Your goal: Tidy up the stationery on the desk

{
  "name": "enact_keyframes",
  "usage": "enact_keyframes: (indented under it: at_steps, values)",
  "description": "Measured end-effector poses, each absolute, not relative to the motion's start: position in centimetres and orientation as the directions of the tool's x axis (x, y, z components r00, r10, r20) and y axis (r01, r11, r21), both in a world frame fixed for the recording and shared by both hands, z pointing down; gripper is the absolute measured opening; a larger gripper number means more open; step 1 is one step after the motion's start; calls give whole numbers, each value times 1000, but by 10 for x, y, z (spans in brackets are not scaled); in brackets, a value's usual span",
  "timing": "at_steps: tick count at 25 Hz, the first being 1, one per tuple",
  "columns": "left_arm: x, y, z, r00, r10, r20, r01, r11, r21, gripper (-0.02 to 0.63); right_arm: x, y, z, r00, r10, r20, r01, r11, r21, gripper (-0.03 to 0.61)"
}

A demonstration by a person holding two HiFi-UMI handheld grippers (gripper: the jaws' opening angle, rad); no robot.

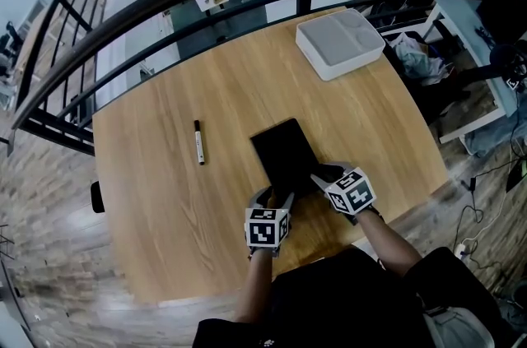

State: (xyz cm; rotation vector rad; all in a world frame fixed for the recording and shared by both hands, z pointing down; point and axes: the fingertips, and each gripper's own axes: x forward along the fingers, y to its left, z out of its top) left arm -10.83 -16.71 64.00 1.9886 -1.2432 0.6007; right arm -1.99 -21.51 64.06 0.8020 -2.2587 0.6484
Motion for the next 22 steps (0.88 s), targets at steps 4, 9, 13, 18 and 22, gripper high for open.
enact_keyframes:
  at_steps: [4, 9, 13, 18, 22]
  values:
    - [-113, -160, 640, 439, -563, 700, -898, -303, 319, 238, -24, -207, 641, -602, -368, 709, -688, 689, -227, 123]
    - [-117, -153, 641, 438, -560, 703, -899, -303, 318, 238, -27, -198, 642, -601, -366, 711, -685, 694, -222, 123]
    - [-117, -146, 641, 431, -555, 712, -901, -307, 306, 238, -27, -189, 641, -603, -364, 710, -683, 695, -225, 124]
    - [-121, -141, 642, 440, -553, 707, -897, -303, 321, 238, -30, -179, 642, -611, -349, 710, -672, 704, -232, 126]
    - [-122, -135, 641, 445, -548, 709, -895, -308, 324, 238, -31, -171, 642, -616, -338, 712, -662, 712, -235, 127]
